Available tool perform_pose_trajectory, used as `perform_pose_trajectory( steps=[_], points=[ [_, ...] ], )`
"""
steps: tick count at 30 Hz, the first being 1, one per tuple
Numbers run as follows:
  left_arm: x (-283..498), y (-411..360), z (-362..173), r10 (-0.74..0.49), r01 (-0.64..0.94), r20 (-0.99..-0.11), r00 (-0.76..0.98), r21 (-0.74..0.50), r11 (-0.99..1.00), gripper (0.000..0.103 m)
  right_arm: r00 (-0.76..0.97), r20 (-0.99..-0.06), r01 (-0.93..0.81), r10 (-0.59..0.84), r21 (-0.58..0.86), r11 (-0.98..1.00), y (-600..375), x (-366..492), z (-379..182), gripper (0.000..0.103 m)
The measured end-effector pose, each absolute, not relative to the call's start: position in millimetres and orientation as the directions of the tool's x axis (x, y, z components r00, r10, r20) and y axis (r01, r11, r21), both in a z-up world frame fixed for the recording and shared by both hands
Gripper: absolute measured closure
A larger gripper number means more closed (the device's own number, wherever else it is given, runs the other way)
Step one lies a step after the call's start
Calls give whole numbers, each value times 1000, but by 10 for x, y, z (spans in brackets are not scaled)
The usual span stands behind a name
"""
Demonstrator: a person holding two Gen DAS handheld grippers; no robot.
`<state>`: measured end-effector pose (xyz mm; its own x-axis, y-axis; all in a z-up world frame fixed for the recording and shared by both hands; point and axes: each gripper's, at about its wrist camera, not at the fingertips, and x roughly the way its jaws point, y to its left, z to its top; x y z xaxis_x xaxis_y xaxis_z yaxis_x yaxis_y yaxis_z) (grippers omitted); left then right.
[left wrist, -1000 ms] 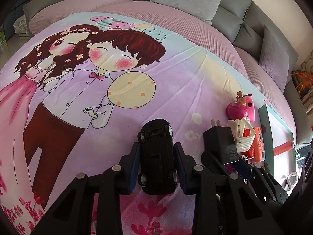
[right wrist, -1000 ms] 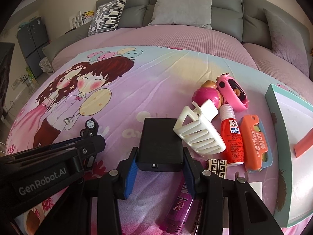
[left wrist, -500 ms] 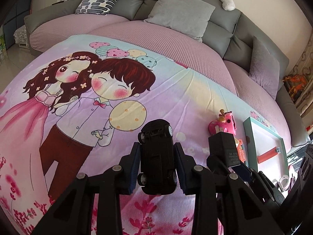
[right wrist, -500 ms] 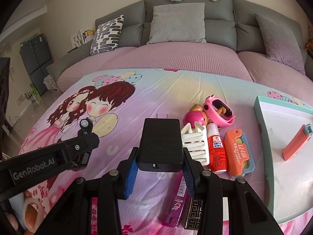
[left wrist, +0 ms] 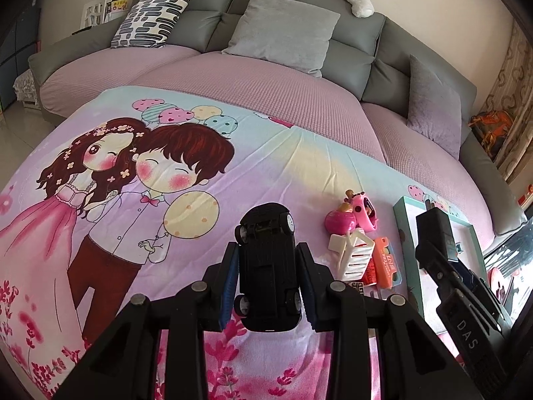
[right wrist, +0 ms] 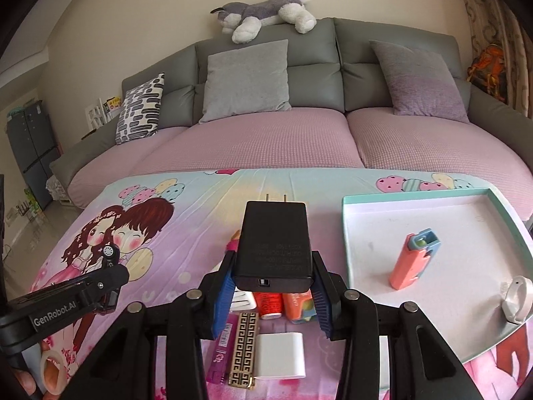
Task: Organize rigid objects
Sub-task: 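Carry the black car with the left tool while the right tool carries the charger to the tray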
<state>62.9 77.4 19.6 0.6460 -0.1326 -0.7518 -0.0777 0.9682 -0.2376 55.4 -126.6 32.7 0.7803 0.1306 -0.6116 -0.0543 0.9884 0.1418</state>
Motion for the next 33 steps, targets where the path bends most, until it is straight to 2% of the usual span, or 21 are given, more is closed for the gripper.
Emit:
perform_pose_trajectory(
  steps=[7,15,25,33],
  points=[
    [681,274,200,-179,34,-766,618,-202,979,68,793,-609,68,28,133,989,-1724,529,364,58],
    [756,-356,288,-219,163,-774,594,-150,975,68,802,-596,199,-37,209,957,-2314,422,400,58],
    [847,-1183,286,-280,310,-789,546,-121,943,68,708,-676,409,-205,156,899,-2944,310,219,58],
    [877,-1598,155,-301,363,-806,510,-115,925,68,679,-696,474,-231,176,863,-3202,206,148,58]
  ],
)
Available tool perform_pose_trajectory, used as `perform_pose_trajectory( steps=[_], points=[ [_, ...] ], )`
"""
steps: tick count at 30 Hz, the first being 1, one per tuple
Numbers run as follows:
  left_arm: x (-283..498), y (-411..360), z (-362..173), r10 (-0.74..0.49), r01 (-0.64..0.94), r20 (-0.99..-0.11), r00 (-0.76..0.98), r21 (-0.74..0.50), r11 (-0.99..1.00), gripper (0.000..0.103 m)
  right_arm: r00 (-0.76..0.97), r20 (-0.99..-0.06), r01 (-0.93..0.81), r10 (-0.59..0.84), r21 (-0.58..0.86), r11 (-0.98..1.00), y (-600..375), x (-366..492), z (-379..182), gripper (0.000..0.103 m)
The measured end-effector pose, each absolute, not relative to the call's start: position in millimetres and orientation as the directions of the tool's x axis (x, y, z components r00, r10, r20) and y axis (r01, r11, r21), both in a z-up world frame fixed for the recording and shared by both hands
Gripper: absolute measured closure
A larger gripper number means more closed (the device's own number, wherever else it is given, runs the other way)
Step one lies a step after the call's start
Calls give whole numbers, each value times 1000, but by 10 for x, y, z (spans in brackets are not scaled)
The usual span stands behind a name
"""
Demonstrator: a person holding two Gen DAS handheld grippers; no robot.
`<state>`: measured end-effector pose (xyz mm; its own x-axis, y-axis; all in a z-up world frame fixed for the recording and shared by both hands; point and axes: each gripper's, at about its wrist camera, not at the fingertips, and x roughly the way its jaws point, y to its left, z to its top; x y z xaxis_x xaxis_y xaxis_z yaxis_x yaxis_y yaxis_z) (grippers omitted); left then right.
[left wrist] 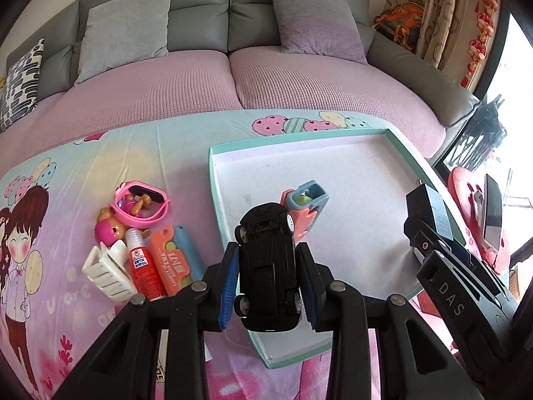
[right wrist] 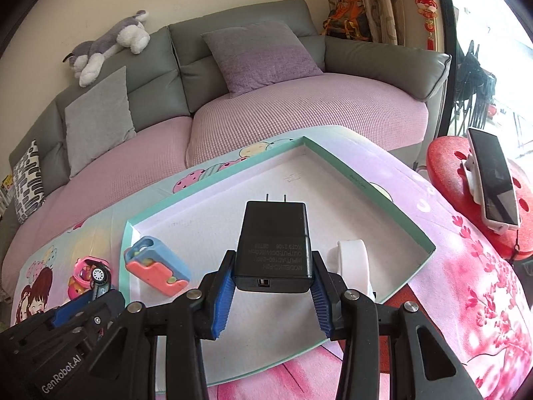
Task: Organize rigid objects
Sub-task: 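Carry the black car with the left tool while the right tool carries the charger to the tray, then release the black charger from the right tool while the left tool releases the car in the tray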
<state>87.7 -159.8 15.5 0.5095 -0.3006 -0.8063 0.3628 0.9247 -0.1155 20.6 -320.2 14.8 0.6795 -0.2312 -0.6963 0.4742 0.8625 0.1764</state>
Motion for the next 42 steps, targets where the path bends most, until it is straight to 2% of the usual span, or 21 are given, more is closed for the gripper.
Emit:
perform_pose_trajectory(
  steps=[25,29,34,36,38,42],
  points=[
    [931,-1680,-180,-286,331,-846,451,-139,933,67,627,-751,445,-208,127,886,-3128,315,-12,57],
    [913,-1646,-133,-284,329,-842,458,-137,935,60,638,-740,444,-214,126,887,-3113,300,24,57],
    [892,-1588,-53,-288,322,-833,472,-141,936,59,656,-720,444,-228,124,887,-3096,278,88,57],
    [890,-1548,-11,-285,313,-828,482,-141,939,53,656,-717,450,-236,120,885,-3097,275,99,57],
    [880,-1472,44,-279,298,-822,497,-140,944,52,654,-718,453,-238,119,883,-3106,275,97,56],
    [902,-1312,116,-245,249,-811,531,-127,960,50,647,-723,458,-244,113,882,-3109,286,89,47]
  ],
)
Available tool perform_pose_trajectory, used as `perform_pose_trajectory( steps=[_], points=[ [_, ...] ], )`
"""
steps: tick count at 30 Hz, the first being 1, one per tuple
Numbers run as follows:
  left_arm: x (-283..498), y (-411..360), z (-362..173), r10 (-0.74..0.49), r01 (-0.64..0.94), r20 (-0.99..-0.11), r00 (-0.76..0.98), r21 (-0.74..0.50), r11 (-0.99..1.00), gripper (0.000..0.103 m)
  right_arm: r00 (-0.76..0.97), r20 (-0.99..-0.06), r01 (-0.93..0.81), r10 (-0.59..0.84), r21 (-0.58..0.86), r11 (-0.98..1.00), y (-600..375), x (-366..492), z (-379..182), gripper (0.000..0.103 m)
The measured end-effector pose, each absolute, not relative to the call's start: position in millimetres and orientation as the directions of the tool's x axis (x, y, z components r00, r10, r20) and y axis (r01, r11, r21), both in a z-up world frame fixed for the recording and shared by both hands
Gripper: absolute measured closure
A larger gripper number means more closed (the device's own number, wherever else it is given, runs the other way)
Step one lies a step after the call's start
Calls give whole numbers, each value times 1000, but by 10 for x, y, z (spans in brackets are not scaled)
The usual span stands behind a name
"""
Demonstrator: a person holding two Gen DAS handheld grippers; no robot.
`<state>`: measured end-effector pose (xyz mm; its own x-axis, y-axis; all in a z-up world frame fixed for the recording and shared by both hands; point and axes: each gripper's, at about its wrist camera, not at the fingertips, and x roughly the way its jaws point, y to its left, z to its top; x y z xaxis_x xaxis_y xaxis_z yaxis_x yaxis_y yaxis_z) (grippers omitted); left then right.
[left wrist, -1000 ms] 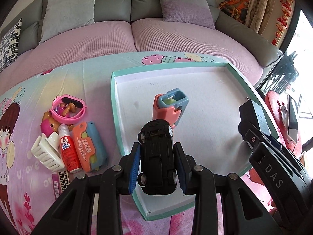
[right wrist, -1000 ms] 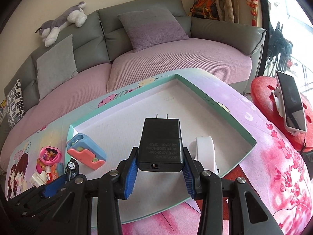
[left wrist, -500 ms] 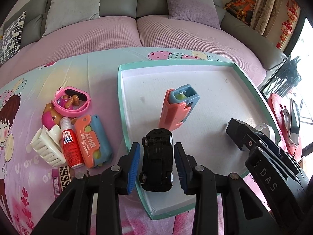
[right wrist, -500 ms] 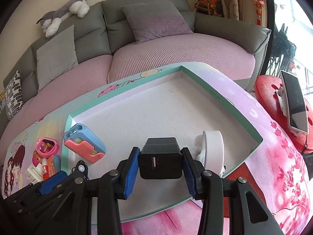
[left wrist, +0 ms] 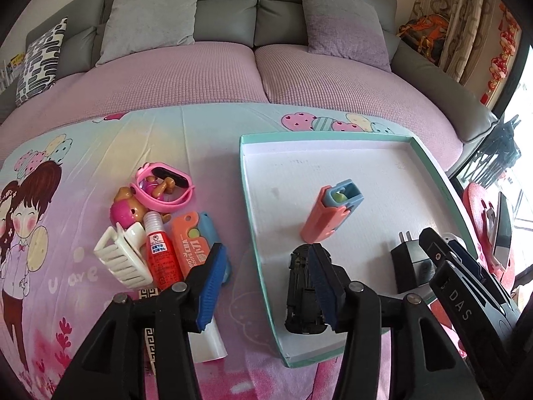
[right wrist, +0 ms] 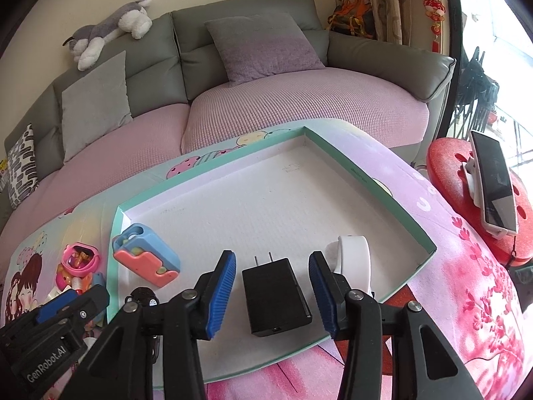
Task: Organize rigid objects
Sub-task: 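Release the black charger from the right tool while the left tool releases the car in the tray, then move both tools back from the tray toward the remaining items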
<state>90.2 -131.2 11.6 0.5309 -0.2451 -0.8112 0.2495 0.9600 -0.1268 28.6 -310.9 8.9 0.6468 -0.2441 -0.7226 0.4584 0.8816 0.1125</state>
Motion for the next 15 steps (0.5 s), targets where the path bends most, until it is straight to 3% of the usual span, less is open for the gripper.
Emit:
perform_pose_trajectory(
  steps=[1,3,9,12,15],
  points=[
    [911,-1273,128,-232,234,-809,539,-121,965,48,648,-722,457,-242,114,882,-3107,288,89,46],
    [930,-1192,138,-207,202,-807,553,-111,973,32,649,-722,453,-240,113,884,-3100,293,88,44],
    [1008,-938,100,-132,92,-802,583,-96,991,22,647,-724,438,-237,99,893,-3046,326,73,31],
    [1050,-834,59,-93,43,-808,582,-84,996,7,654,-721,424,-228,101,900,-3016,335,74,22],
    [1079,-746,19,-80,8,-811,579,-92,996,7,658,-720,412,-221,97,906,-2978,353,71,14]
  ],
)
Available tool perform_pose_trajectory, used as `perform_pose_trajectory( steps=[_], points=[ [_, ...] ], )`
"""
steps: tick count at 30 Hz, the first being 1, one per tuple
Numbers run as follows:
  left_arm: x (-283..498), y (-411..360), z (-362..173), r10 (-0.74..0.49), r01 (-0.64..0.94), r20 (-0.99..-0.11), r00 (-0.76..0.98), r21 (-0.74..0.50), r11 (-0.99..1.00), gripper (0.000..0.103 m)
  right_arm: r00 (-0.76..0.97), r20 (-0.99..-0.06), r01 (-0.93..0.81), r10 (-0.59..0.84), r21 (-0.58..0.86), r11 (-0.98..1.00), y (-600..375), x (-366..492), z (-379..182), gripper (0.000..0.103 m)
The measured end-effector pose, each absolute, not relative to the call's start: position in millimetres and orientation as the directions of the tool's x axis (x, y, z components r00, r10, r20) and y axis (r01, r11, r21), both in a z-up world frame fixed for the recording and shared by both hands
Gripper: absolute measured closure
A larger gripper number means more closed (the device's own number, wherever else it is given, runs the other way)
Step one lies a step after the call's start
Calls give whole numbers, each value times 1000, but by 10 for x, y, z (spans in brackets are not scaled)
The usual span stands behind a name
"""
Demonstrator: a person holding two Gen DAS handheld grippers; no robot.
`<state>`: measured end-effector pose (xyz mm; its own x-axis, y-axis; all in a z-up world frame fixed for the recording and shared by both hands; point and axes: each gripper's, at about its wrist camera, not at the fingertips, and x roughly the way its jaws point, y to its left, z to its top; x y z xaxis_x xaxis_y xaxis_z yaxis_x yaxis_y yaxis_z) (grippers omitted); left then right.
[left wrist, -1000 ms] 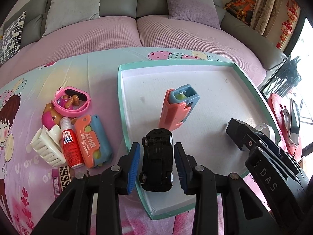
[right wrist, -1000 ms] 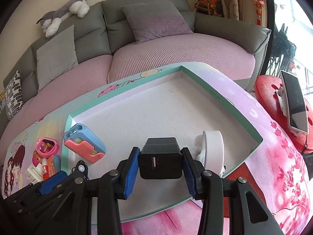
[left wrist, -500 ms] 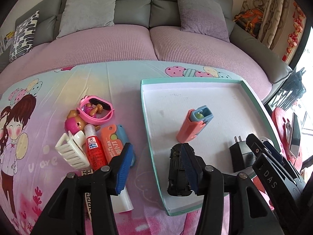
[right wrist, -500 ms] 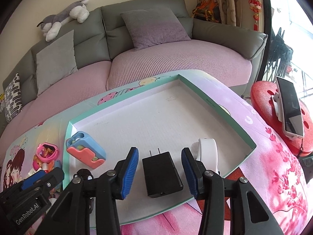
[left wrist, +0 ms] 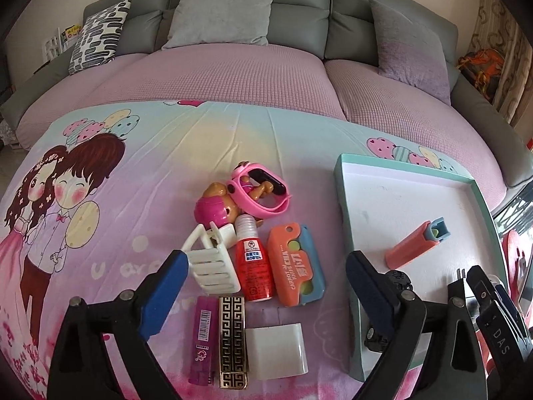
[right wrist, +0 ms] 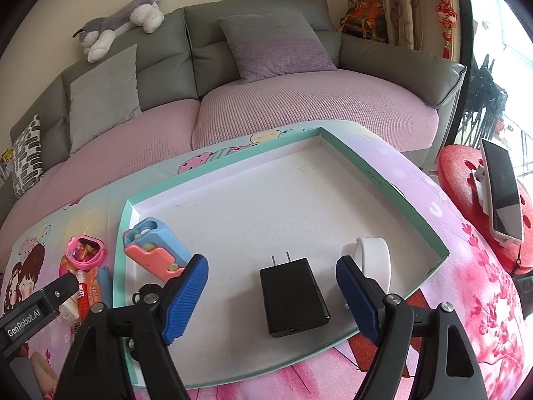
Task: Organize rigid objects
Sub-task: 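Move both tools back from the tray toward the remaining items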
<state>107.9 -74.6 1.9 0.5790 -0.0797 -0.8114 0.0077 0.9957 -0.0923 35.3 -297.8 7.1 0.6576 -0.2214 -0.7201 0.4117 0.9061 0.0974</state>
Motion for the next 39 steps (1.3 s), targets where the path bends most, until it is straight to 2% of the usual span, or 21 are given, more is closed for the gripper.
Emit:
perform_pose_trajectory(
  steps=[6,9,13,23,29,34,39],
  points=[
    [1073,-587,-3,-43,-51,-797,602,-92,994,7,666,-712,390,-222,79,917,-2881,384,78,0],
    [1076,-495,2,-21,-77,-787,617,-87,993,3,676,-701,386,-228,73,920,-2832,393,95,0],
    [1063,-373,35,35,-113,-766,642,-49,992,2,686,-692,382,-224,80,921,-2795,403,105,0],
    [984,-49,201,74,-136,-706,704,-32,990,2,724,-656,353,-214,86,932,-2605,417,203,0],
    [891,251,318,73,-164,-677,732,-72,984,2,751,-645,311,-142,155,938,-2518,418,244,0],
    [824,489,344,117,-213,-689,715,-56,975,2,794,-601,202,-93,116,973,-2167,465,343,0],
    [797,680,253,111,-238,-736,668,-70,969,2,752,-657,66,56,159,985,-1804,579,231,0]
  ],
)
